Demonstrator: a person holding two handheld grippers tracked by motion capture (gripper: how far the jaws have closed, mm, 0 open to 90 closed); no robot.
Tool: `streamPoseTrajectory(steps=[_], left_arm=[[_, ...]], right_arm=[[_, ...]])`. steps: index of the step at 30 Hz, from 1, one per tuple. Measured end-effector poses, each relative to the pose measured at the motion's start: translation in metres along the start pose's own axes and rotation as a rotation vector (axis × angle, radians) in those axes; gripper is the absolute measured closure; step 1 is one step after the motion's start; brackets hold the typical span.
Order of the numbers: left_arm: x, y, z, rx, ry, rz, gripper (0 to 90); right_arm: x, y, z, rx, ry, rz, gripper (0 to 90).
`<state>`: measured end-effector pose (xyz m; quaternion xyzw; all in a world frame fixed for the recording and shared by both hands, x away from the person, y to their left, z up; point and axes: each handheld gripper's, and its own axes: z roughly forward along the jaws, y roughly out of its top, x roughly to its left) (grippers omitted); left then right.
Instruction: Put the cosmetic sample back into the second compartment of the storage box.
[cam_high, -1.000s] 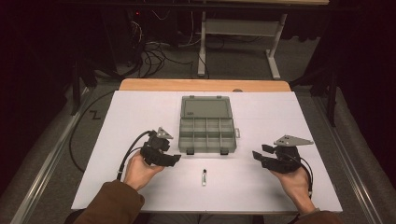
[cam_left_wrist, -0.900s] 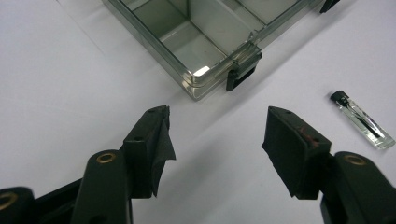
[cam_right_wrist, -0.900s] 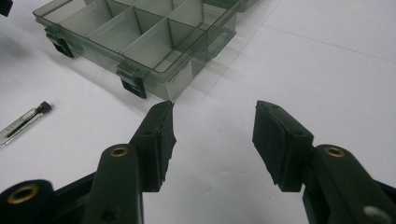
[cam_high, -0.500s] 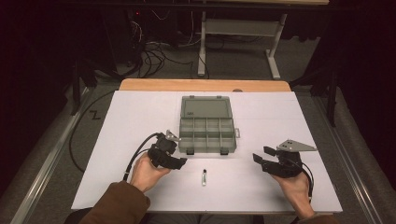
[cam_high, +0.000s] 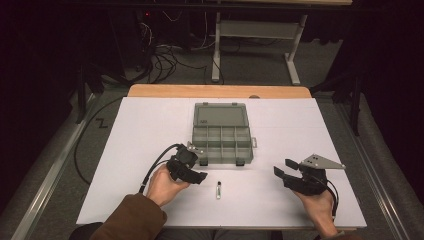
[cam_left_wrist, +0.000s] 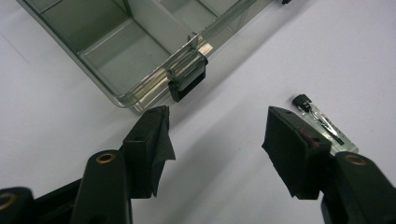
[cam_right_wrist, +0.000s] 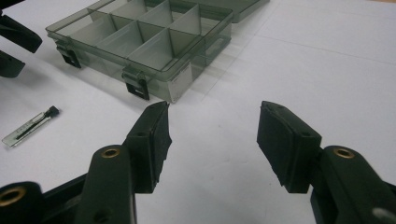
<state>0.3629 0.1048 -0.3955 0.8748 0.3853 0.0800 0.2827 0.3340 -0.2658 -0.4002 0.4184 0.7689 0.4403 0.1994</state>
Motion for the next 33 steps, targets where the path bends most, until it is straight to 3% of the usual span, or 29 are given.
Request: streamPoseTrajectory(steps=[21, 33], left_arm=[[-0.024, 0.016, 0.013, 0.050, -0.038, 0.032, 42.4], [-0.036, 0.019, 0.017, 0.088, -0.066, 0.050, 46.5]], right_arm=[[-0.001, -0.013, -0.005, -0.060, -0.003, 0.021, 46.7], [-0.001, -0.016, -0.003, -0.055, -0.016, 0.016, 47.7]])
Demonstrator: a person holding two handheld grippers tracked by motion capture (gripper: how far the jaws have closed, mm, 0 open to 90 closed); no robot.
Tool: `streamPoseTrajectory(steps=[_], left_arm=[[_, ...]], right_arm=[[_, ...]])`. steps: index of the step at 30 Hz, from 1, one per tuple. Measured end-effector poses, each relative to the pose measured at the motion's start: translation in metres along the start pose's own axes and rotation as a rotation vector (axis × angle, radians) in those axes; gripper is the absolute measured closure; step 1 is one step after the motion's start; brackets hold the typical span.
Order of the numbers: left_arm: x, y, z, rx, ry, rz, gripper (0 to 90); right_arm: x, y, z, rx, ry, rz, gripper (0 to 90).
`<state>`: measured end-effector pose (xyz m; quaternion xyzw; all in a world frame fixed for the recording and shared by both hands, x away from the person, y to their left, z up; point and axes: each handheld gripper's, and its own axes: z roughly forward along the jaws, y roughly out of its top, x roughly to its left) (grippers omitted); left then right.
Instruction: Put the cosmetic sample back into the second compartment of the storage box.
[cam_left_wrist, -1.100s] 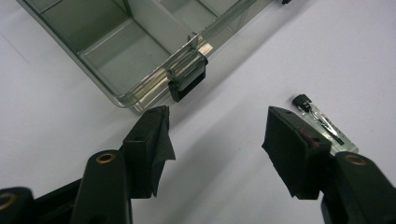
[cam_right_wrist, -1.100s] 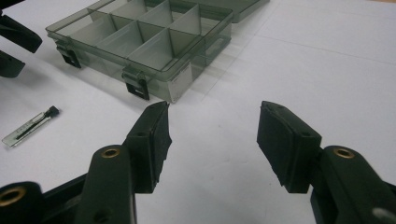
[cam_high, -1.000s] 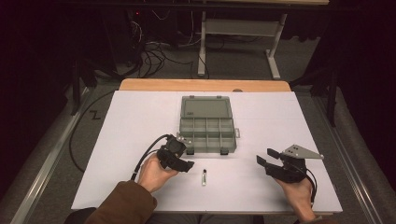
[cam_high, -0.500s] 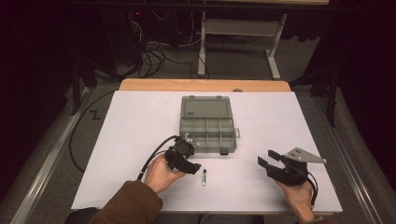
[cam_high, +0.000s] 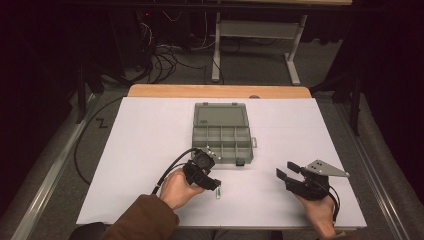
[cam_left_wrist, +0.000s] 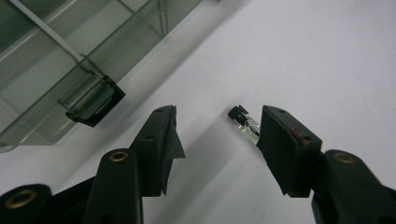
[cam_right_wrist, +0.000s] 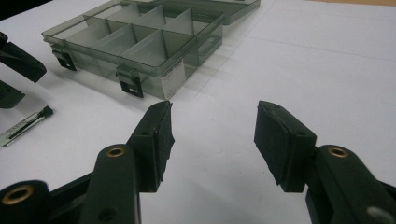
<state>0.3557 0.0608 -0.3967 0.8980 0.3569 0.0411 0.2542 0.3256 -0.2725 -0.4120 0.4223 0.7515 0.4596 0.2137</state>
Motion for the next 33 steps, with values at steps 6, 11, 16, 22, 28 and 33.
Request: streamPoseTrajectory(steps=[6, 11, 16, 22, 28, 33], left_arm=[[-0.010, 0.002, 0.007, 0.036, 0.003, 0.025, 48.4], [-0.015, 0.003, 0.010, 0.046, 0.003, 0.037, 51.3], [-0.020, 0.005, 0.010, 0.053, 0.011, 0.063, 53.7], [-0.023, 0.006, 0.014, 0.069, 0.004, 0.080, 57.8], [-0.026, 0.007, 0.015, 0.078, -0.001, 0.093, 65.3], [-0.029, 0.007, 0.018, 0.107, 0.008, 0.123, 71.5]], right_arm=[[0.000, 0.000, 0.000, 0.000, -0.005, -0.009, 48.1], [0.000, 0.000, 0.001, 0.008, -0.013, -0.013, 48.3], [0.001, -0.001, 0.001, 0.008, -0.012, -0.016, 48.6], [0.000, -0.001, 0.001, 0.008, -0.013, -0.014, 49.0], [0.000, -0.001, 0.000, 0.004, -0.011, -0.010, 49.0], [0.000, -0.001, 0.000, 0.002, -0.010, -0.007, 49.0]])
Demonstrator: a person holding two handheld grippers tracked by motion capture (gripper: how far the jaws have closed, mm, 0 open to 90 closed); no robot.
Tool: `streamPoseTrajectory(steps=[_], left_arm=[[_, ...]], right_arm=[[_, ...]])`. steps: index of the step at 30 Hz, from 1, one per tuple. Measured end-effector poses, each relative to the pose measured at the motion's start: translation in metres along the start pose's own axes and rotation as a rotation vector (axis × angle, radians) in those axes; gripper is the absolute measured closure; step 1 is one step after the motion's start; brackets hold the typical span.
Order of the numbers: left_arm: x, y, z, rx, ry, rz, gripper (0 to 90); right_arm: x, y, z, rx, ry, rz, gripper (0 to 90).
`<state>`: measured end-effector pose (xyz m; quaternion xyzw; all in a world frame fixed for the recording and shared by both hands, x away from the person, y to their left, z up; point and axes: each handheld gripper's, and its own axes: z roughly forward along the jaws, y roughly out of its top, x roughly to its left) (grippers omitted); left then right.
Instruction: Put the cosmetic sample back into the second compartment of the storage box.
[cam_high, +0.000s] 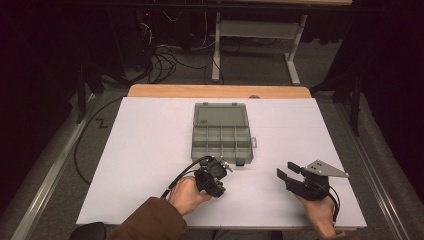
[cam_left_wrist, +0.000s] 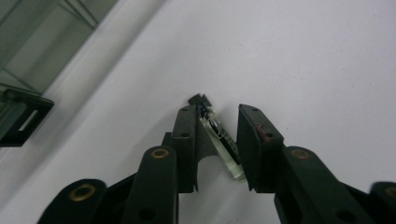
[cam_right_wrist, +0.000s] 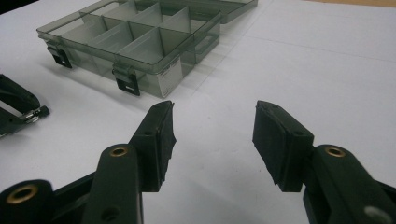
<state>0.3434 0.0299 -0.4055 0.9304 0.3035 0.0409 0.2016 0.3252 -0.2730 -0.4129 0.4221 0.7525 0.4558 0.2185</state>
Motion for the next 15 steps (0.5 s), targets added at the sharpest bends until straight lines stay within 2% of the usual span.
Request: streamPoseTrajectory(steps=[8, 15], left_arm=[[-0.0017, 0.0026, 0.0001, 0.026, 0.028, 0.028, 80.1], [0.0003, 0.0032, -0.0006, 0.029, 0.011, 0.036, 80.6]], right_arm=[[0.0004, -0.0006, -0.0009, -0.007, 0.003, 0.001, 49.0], [0.0011, -0.0011, -0.0025, -0.024, 0.012, -0.004, 48.5]])
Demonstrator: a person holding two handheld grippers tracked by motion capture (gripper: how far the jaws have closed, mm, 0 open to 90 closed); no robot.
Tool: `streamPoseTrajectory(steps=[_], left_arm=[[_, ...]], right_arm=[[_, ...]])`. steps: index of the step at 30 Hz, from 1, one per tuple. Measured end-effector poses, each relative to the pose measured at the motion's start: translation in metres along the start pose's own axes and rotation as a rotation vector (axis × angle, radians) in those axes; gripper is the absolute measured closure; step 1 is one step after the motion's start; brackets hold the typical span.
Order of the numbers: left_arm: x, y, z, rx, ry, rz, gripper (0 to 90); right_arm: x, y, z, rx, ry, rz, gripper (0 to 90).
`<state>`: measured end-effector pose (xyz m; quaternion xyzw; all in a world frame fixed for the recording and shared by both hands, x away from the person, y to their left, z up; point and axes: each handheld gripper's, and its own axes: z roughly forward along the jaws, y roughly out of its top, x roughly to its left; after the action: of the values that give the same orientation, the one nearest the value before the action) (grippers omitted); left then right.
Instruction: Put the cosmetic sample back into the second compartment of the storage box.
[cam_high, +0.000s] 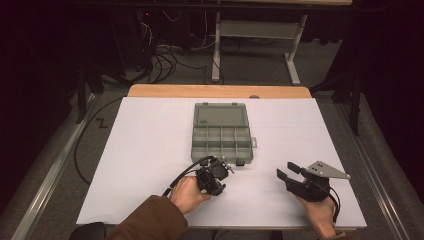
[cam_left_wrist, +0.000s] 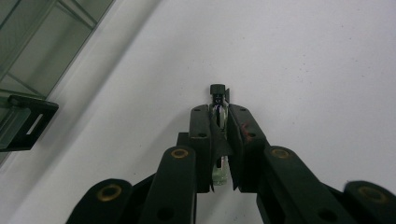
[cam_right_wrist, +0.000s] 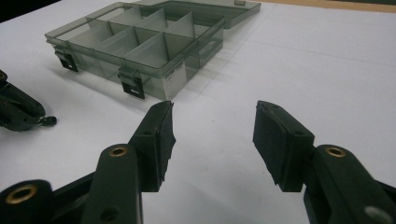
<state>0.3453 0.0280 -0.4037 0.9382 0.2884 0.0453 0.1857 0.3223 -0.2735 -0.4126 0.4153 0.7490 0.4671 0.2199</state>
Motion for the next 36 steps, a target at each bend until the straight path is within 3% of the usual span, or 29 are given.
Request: streamPoseTrajectory(steps=[13, 21, 32, 36], left_arm=[[0.005, 0.002, -0.008, -0.020, 0.000, 0.005, 80.7], [0.015, 0.004, -0.017, -0.057, 0.015, -0.003, 80.7], [0.039, 0.018, -0.042, -0.131, 0.041, -0.043, 80.7], [0.052, 0.023, -0.046, -0.134, 0.048, -0.066, 80.8]], right_arm=[[0.000, -0.002, -0.002, -0.019, 0.010, 0.006, 46.8], [0.000, -0.002, -0.003, -0.031, 0.009, 0.005, 46.4], [0.001, -0.003, -0.003, -0.036, 0.010, 0.002, 46.5], [-0.002, -0.003, -0.002, -0.033, 0.010, 0.009, 46.5]])
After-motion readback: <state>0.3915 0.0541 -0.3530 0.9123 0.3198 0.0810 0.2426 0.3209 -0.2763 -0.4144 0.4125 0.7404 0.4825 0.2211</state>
